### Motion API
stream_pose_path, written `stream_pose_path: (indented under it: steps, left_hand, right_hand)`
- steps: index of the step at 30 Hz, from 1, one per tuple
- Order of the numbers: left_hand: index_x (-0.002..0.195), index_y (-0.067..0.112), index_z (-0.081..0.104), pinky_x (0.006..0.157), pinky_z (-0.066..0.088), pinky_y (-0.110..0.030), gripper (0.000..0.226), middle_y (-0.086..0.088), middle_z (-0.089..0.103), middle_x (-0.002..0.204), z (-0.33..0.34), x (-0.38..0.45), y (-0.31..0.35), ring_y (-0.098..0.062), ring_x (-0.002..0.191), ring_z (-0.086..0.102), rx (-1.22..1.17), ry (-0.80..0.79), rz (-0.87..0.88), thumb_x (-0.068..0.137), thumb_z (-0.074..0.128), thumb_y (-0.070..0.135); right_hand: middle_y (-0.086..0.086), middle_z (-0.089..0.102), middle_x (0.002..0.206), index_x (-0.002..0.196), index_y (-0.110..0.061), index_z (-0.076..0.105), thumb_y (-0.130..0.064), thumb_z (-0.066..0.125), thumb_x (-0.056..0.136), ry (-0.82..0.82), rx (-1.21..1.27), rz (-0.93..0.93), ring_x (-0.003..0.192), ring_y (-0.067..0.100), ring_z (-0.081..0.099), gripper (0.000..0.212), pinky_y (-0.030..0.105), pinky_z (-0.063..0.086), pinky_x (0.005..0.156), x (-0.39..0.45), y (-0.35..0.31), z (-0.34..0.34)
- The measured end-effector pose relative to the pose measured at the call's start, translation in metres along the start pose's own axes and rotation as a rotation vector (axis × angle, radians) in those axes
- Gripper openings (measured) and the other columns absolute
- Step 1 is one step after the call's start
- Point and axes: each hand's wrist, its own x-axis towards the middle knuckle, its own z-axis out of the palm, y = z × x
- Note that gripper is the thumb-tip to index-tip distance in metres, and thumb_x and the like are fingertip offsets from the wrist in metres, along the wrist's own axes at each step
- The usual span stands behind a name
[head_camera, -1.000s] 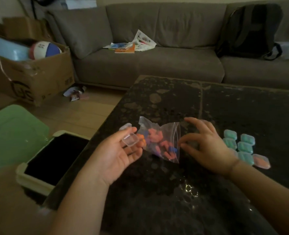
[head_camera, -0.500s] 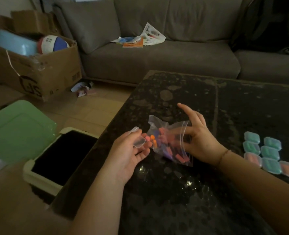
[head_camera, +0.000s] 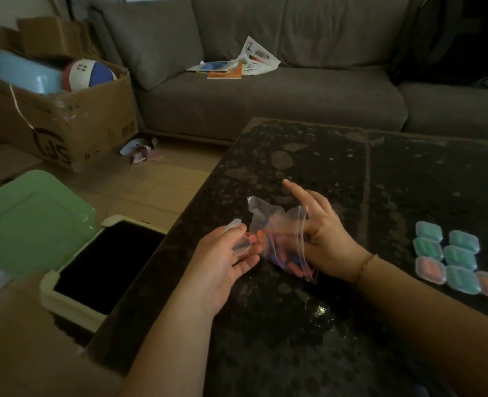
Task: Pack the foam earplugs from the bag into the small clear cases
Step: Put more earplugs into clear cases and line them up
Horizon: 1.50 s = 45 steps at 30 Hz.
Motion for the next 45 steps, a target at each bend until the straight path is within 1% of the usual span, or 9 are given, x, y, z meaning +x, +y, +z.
stream_pose_path:
  steps: [4,9,17,22,27,32,35,40,45]
  left_hand:
    - [0.144,0.018,0.047,0.087,0.056,-0.036,0.044,-0.013,0.075,0.108,0.0,0.001,0.0,-0.022,0.098,0.073,0.051,-0.01,-0.007,0.102,0.058,0.022]
    - [0.146,0.017,0.048,0.102,0.054,-0.043,0.044,-0.012,0.073,0.114,0.002,0.0,0.001,-0.022,0.105,0.072,0.111,-0.013,0.005,0.104,0.055,0.023]
    - [0.143,0.018,0.051,0.109,0.049,-0.045,0.039,-0.01,0.069,0.125,0.006,-0.003,0.001,-0.021,0.112,0.069,0.19,-0.023,0.011,0.105,0.053,0.024]
    - [0.142,0.016,0.053,0.109,0.049,-0.045,0.038,-0.01,0.069,0.125,0.007,-0.003,0.0,-0.021,0.113,0.069,0.188,-0.017,0.008,0.105,0.051,0.025]
    - [0.142,0.012,0.055,0.108,0.05,-0.045,0.04,-0.01,0.072,0.119,0.006,-0.001,-0.001,-0.02,0.11,0.071,0.164,-0.004,0.0,0.105,0.052,0.027]
    - [0.139,0.012,0.057,0.106,0.052,-0.045,0.038,-0.01,0.076,0.11,0.005,-0.001,-0.001,-0.019,0.103,0.074,0.115,0.01,-0.018,0.104,0.055,0.026]
    - [0.139,0.011,0.057,0.108,0.05,-0.046,0.038,-0.01,0.076,0.108,0.005,-0.001,-0.001,-0.02,0.105,0.073,0.117,0.004,-0.019,0.104,0.054,0.025]
    - [0.135,0.011,0.059,0.108,0.051,-0.046,0.036,-0.01,0.075,0.112,0.006,0.0,-0.002,-0.021,0.109,0.071,0.155,0.004,-0.016,0.104,0.054,0.028]
    - [0.134,0.011,0.06,0.107,0.052,-0.044,0.035,-0.009,0.076,0.11,0.006,0.001,-0.003,-0.019,0.104,0.073,0.209,-0.001,-0.002,0.105,0.053,0.028]
  right_hand:
    - [-0.016,-0.002,0.16,0.1,-0.039,0.074,-0.051,0.055,0.082,0.027,-0.055,0.021,0.144,0.017,0.002,0.029,0.046,0.024,0.113,0.001,-0.002,0.006]
    - [-0.013,-0.002,0.161,0.109,-0.047,0.069,-0.071,0.045,0.073,0.014,-0.168,0.095,0.143,0.017,0.001,0.049,0.042,0.019,0.113,0.004,-0.011,0.002]
    - [-0.005,0.037,0.147,0.091,-0.028,0.076,-0.061,0.053,0.072,0.261,-0.118,0.054,0.136,0.021,0.029,0.045,0.045,0.043,0.101,0.002,-0.01,0.011]
    - [-0.01,0.028,0.152,0.098,-0.038,0.074,-0.062,0.053,0.074,0.204,-0.004,0.033,0.136,0.016,0.025,0.04,0.037,0.037,0.102,0.0,-0.008,0.014]
    - [-0.012,0.029,0.154,0.103,-0.039,0.073,-0.062,0.05,0.077,0.155,-0.089,0.031,0.14,0.019,0.024,0.042,0.044,0.037,0.106,-0.001,-0.009,0.014]
    - [-0.013,0.036,0.151,0.1,-0.039,0.073,-0.054,0.058,0.08,0.21,-0.131,0.076,0.139,0.017,0.026,0.028,0.044,0.038,0.106,-0.003,-0.008,0.017]
    - [-0.014,0.037,0.148,0.093,-0.043,0.07,-0.063,0.05,0.074,0.235,0.003,0.083,0.138,0.016,0.027,0.034,0.042,0.039,0.104,-0.005,-0.009,0.014]
    - [-0.016,0.026,0.152,0.088,-0.045,0.067,-0.067,0.058,0.07,0.144,-0.005,0.053,0.138,0.011,0.021,0.03,0.034,0.031,0.102,-0.005,-0.008,0.01]
    - [-0.016,0.022,0.155,0.091,-0.045,0.07,-0.066,0.051,0.069,0.108,-0.075,0.066,0.14,0.016,0.02,0.036,0.042,0.035,0.104,-0.002,-0.01,0.006]
